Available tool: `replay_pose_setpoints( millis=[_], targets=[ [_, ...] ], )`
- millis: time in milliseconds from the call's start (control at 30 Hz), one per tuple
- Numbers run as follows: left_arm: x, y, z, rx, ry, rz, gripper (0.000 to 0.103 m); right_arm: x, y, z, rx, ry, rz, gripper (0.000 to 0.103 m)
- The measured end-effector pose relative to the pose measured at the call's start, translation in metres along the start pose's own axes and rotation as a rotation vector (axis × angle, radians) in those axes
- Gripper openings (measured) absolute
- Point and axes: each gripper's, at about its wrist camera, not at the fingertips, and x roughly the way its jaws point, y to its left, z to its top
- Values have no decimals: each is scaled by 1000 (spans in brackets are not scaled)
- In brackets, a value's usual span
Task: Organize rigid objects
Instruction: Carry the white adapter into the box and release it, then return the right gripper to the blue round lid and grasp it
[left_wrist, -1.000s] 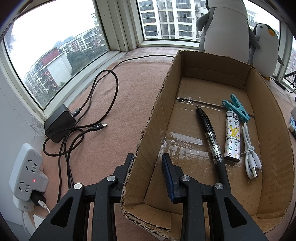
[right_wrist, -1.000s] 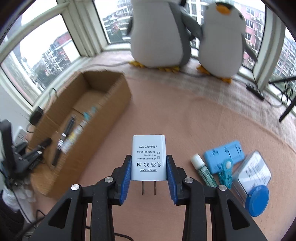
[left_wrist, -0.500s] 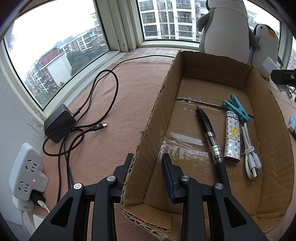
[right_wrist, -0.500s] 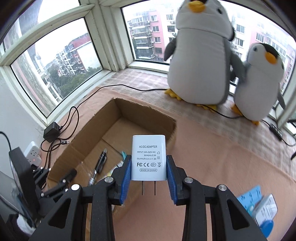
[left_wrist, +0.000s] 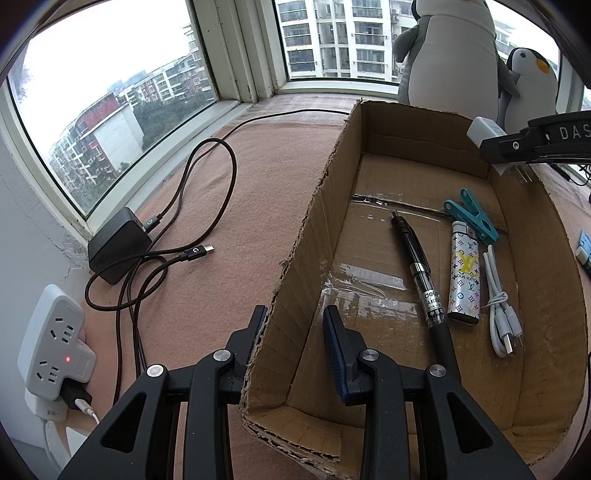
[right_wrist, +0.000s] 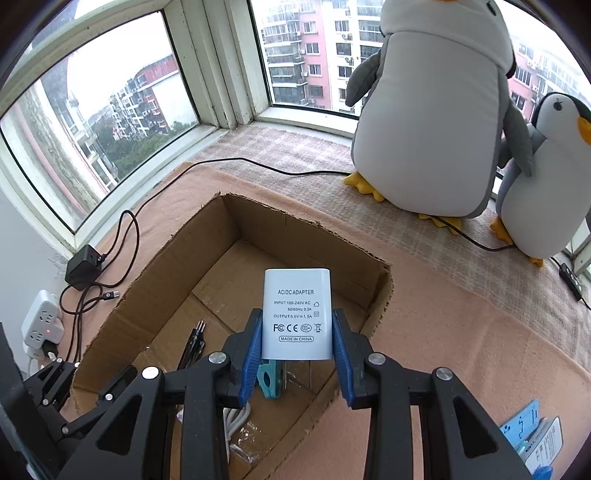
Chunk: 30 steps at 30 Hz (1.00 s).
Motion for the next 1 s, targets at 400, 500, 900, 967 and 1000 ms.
replay_pose_setpoints(
  millis=[400, 500, 900, 967, 1000],
  targets=[
    [0, -1, 0, 2, 0, 2, 32, 8, -4, 3, 17, 7, -14, 34],
    [0, -1, 0, 0, -1, 1, 32, 5, -4, 4, 23, -1, -11, 35],
    [1, -1, 0, 0, -2, 1, 32, -33, -11, -9, 53, -44, 28, 35],
    [1, 0, 1, 1, -2, 1, 32, -45, -14, -15, 59, -63, 19, 35],
    [1, -1, 1, 2, -3, 2, 32, -52, -17, -19, 68, -72, 16, 35]
  ],
)
